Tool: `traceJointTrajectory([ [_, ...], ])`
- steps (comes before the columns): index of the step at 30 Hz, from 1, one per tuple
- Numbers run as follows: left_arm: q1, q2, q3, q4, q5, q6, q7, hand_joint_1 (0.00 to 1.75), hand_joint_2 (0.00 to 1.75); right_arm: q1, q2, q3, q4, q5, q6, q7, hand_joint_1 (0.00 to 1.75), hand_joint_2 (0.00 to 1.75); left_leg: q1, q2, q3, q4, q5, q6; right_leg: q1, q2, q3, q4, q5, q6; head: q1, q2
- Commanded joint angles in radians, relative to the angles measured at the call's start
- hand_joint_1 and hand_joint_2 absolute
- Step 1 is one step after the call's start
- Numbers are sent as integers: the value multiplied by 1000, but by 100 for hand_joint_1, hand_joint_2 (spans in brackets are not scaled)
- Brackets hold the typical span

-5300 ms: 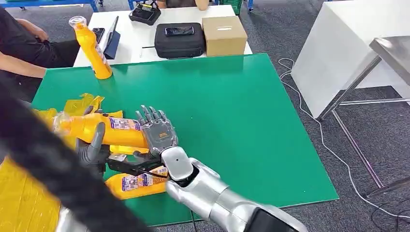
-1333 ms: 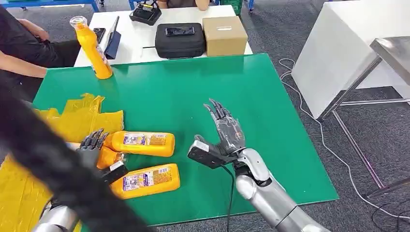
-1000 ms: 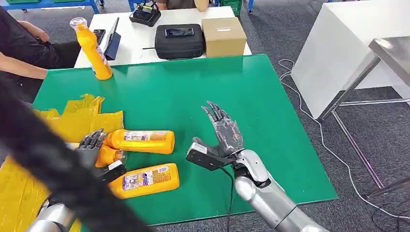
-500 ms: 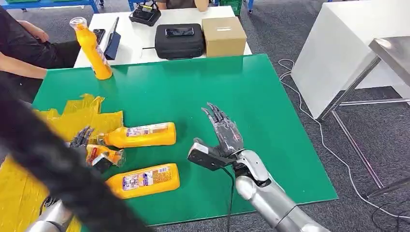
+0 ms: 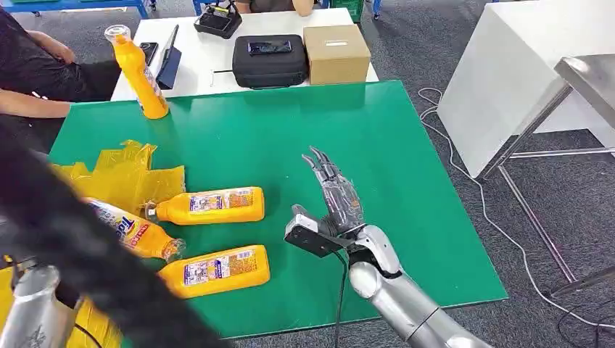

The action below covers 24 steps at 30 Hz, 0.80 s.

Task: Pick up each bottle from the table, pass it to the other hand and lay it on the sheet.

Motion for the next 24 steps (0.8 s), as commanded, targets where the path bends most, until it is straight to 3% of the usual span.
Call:
traceJointTrajectory([
  [1,29,43,77,-171,17,6,-8,0,0,-6,12,8,-2,10,-8,14,0,0,0,1,0,0,0,-1,0,0,0,0,0,0,0,0],
  [8,139,25,143,-275,52,-12,-8,0,0,-8,48,54,-11,20,38,-16,0,0,0,4,2,-1,-1,-1,0,3,1,-1,0,0,0,0],
  [12,145,-11,137,-304,61,-34,-7,0,0,-120,125,192,7,-27,151,-2,0,0,-1,4,-1,0,-1,-1,-1,3,-2,1,0,0,0,0],
  [15,113,-18,83,-299,55,-39,8,0,0,-213,190,310,49,-48,266,74,0,0,0,4,-3,2,0,-2,0,3,-5,3,0,0,0,0],
  [18,93,-19,63,-279,57,-37,11,0,0,-242,221,335,86,-57,274,91,0,0,0,2,-2,1,1,-2,0,1,-3,2,0,0,0,0],
  [24,98,-10,62,-278,61,-32,11,0,0,-241,197,344,82,-71,261,83,0,0,2,-1,0,0,1,-3,1,-2,0,0,0,1,0,0],
])
